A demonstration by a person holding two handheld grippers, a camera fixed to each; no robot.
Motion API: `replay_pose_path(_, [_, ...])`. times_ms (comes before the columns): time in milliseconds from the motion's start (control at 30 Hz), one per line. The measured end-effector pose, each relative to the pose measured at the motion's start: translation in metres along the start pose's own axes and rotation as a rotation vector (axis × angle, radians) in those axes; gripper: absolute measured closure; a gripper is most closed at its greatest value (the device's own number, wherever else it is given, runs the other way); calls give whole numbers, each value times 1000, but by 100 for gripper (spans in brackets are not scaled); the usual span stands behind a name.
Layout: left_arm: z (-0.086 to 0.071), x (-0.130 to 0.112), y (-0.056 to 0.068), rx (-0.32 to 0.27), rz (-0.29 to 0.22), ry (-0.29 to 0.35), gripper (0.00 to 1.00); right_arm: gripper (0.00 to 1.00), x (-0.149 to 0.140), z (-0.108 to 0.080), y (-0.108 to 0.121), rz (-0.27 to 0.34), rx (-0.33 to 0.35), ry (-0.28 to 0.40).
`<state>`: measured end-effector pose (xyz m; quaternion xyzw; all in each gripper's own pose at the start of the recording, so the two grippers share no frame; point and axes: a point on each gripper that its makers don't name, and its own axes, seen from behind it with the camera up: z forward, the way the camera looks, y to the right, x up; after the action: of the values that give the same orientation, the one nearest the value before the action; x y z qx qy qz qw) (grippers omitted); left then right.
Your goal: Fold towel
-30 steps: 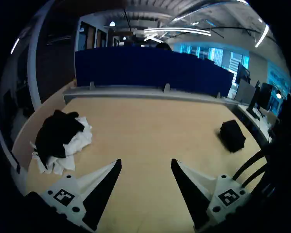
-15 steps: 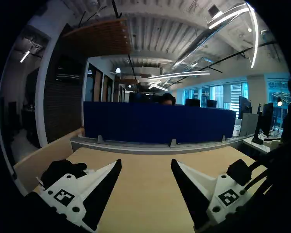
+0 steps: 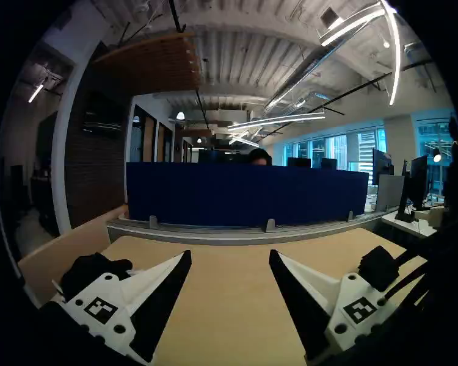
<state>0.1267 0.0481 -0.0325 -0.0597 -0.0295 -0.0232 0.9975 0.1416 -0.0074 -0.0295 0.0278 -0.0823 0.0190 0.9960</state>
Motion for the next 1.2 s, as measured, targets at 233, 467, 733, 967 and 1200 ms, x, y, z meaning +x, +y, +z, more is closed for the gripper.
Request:
replay_pose_path(233, [6, -20, -3, 0, 1, 19, 6, 0, -6, 0, -21, -41, 32, -21])
replay_pose_path(467, [14, -44, -5, 11, 29, 47, 5, 0, -13, 5, -28, -84, 25, -44])
replay_pose_path(733, [20, -73, -23, 43, 42, 78, 5, 0, -10, 11, -41, -93, 12, -39])
replay_pose_path(967, [21, -100, -36, 68, 54, 96, 6, 0, -12, 18, -59, -123, 25, -33])
replay_pose_path(1200, [25, -125, -41, 74, 44, 108, 6, 0, -24, 21, -65, -139, 28, -38])
